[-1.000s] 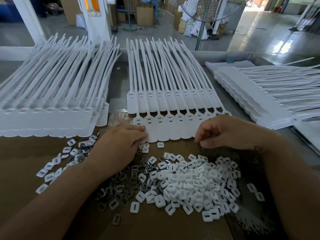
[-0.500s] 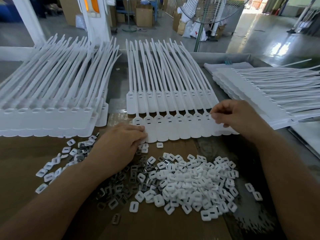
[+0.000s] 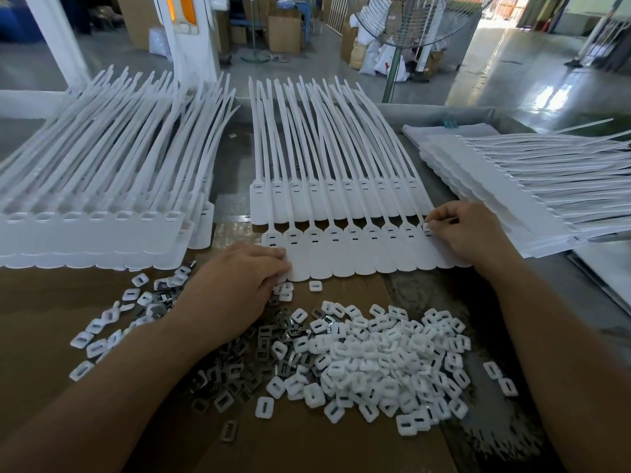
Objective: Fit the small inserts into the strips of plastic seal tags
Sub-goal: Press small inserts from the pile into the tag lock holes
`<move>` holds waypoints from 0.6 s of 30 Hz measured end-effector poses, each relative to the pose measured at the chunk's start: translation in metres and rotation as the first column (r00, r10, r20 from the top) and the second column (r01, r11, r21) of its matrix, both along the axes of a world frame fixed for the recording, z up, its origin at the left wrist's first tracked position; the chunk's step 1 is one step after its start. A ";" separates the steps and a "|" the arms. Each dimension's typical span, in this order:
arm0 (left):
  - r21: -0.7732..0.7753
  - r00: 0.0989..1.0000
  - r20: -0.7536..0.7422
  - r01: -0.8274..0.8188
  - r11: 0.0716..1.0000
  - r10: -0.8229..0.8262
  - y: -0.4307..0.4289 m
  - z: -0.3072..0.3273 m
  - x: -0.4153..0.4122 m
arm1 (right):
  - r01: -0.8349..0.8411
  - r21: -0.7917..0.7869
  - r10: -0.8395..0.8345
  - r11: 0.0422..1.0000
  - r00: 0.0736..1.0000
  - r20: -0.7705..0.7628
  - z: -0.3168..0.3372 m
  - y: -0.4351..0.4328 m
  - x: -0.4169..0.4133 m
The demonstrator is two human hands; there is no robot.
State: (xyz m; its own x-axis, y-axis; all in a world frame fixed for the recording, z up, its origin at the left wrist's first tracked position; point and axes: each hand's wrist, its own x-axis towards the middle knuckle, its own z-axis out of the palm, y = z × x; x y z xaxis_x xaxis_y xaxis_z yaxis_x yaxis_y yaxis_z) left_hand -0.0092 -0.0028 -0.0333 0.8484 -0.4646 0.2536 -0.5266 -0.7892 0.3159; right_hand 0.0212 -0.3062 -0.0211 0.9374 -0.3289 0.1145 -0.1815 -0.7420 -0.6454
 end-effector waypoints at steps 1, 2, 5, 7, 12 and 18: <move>0.001 1.000 0.003 0.001 1.000 -0.001 0.000 0.000 0.000 | -0.005 -0.011 0.005 1.000 1.000 -0.009 0.000 0.000 0.001; 0.001 1.000 0.004 0.001 1.000 -0.001 0.001 0.001 -0.001 | -0.012 -0.021 0.012 1.000 1.000 -0.017 0.000 0.000 0.001; 0.003 1.000 0.004 -0.001 1.000 0.001 0.001 0.000 -0.001 | -0.034 -0.056 0.032 0.998 0.999 -0.039 0.000 0.001 0.003; -0.002 1.000 0.003 -0.002 1.000 0.002 0.000 0.000 0.001 | -0.041 -0.071 0.038 0.997 0.999 -0.035 -0.001 0.000 0.004; 0.003 1.000 -0.002 -0.002 1.000 0.002 -0.001 -0.001 0.001 | -0.014 -0.048 0.013 0.999 1.000 -0.003 -0.002 0.000 0.005; 0.007 1.000 -0.003 -0.003 1.000 0.004 -0.001 -0.001 0.002 | 0.004 -0.019 -0.005 1.000 1.000 -0.009 0.001 0.003 0.008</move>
State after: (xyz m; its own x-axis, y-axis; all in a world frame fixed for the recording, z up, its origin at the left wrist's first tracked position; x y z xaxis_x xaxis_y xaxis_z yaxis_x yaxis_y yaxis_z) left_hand -0.0076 -0.0038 -0.0348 0.8507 -0.4635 0.2481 -0.5230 -0.7934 0.3115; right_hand 0.0293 -0.3033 -0.0204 0.9369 -0.3310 0.1126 -0.1904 -0.7530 -0.6299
